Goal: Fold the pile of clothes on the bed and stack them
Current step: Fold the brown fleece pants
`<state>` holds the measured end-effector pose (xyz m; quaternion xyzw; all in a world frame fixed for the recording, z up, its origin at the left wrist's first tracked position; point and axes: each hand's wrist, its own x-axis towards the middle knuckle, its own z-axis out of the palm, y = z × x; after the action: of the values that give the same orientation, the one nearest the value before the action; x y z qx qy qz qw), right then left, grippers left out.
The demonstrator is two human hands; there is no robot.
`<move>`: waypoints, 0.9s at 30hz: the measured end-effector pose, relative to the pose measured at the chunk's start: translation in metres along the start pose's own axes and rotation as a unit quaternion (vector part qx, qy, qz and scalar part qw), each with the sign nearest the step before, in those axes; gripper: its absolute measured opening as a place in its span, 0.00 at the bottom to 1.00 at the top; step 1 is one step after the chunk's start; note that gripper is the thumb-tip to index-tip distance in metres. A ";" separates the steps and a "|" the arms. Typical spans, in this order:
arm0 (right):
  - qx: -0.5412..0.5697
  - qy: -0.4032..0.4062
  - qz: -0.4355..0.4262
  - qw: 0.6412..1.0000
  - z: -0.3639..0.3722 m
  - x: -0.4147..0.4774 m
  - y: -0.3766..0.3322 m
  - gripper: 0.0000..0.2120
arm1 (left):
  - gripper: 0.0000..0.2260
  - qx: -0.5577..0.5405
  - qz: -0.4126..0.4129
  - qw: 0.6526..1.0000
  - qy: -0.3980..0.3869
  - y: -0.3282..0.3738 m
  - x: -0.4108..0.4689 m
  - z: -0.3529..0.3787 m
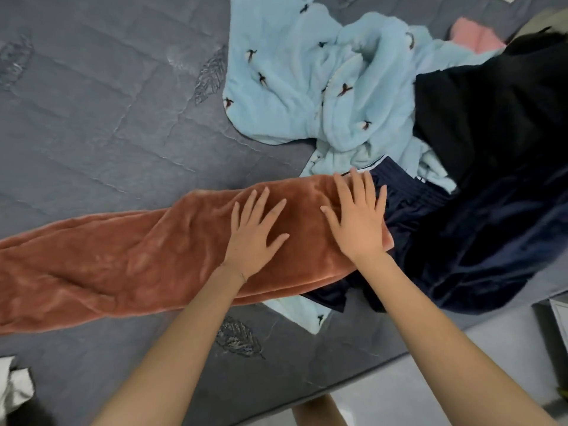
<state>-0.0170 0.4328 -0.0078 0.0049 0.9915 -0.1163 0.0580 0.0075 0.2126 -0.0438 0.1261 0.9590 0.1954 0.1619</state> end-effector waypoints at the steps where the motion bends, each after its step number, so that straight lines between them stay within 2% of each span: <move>1: 0.010 -0.012 0.015 1.000 -0.002 0.002 0.007 0.29 | 0.29 -0.003 0.011 1.000 -0.011 0.009 0.002 0.004; 5: 0.092 -0.057 0.005 0.994 -0.007 0.004 0.023 0.29 | 0.30 -0.010 0.029 0.998 -0.048 0.041 0.008 0.018; 11: 0.175 -0.044 0.016 0.984 -0.006 0.002 0.036 0.32 | 0.31 -0.015 -0.007 0.998 -0.055 0.060 0.015 0.021; 13: 0.202 -0.045 0.062 0.976 -0.004 -0.002 0.035 0.35 | 0.31 -0.014 -0.010 0.999 -0.046 0.062 0.014 0.022; 16: 0.263 -0.072 0.194 0.942 -0.006 -0.007 0.037 0.38 | 0.26 -0.038 0.003 0.999 0.008 0.065 0.011 0.019; 18: 0.248 -0.111 0.245 0.931 -0.011 -0.009 0.039 0.35 | 0.22 -0.097 0.014 0.994 0.041 0.068 0.008 0.016; 19: 0.225 -0.116 0.251 0.934 -0.015 -0.010 0.039 0.33 | 0.21 -0.162 0.008 0.986 0.036 0.071 0.008 0.012; 21: 0.214 -0.101 0.252 0.938 -0.023 -0.010 0.033 0.30 | 0.17 -0.331 -0.041 0.943 0.007 0.080 0.006 -0.001; 23: 0.263 -0.087 0.247 0.929 -0.034 -0.008 0.021 0.28 | 0.14 -0.479 -0.113 0.870 -0.026 0.085 0.004 -0.019; 25: 0.298 -0.075 0.217 0.926 -0.045 -0.006 0.005 0.26 | 0.14 -0.566 -0.171 0.805 -0.052 0.081 0.000 -0.034; 27: 0.313 -0.076 0.169 0.931 -0.055 -0.004 -0.017 0.26 | 0.19 -0.602 -0.194 0.772 -0.067 0.073 -0.007 -0.048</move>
<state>-0.0197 0.4287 0.0502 0.1817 0.8817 -0.4095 0.1480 0.0096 0.2594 0.0297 -0.1726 0.6364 0.6879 0.3033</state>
